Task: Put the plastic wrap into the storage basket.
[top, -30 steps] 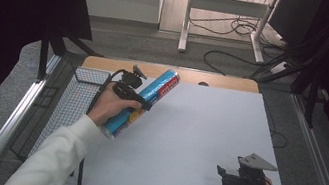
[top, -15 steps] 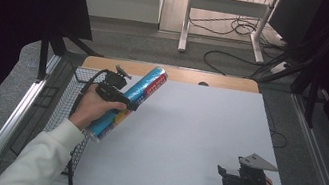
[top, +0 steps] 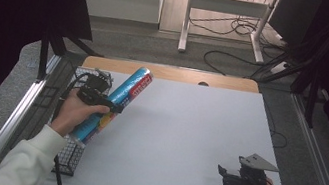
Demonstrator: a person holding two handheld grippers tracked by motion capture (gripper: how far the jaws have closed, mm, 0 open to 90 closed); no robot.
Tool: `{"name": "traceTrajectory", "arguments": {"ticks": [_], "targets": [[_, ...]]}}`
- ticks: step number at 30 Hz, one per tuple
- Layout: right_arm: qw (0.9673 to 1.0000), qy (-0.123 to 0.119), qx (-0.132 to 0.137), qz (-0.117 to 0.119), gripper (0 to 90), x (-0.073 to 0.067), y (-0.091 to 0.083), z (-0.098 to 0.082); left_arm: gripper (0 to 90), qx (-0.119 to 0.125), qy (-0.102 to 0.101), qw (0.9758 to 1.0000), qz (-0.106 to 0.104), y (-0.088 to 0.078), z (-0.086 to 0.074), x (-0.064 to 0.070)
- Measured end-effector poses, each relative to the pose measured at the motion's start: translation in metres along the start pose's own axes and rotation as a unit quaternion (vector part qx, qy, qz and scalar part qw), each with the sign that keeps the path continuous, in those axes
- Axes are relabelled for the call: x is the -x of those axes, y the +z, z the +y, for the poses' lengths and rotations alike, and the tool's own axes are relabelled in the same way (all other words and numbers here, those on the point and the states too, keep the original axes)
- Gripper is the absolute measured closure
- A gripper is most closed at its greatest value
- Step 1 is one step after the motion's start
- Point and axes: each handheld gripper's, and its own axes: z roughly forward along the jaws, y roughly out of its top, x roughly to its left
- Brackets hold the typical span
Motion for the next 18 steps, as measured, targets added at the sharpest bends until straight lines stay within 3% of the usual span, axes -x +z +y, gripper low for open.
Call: {"name": "traceTrajectory", "arguments": {"ticks": [11, 18], "targets": [[1.0000, -0.001, -0.001, -0.003, 18.5, 0.000, 0.000, 0.000, 31.8, 0.007, -0.020, 0.9997, 0.015, -0.023, -0.019, -0.021], [1.0000, -0.003, -0.002, -0.002, 18.5, -0.001, 0.000, 0.000, 31.8, 0.018, -0.064, 0.9970, 0.039, -0.033, -0.038, -0.049]]}}
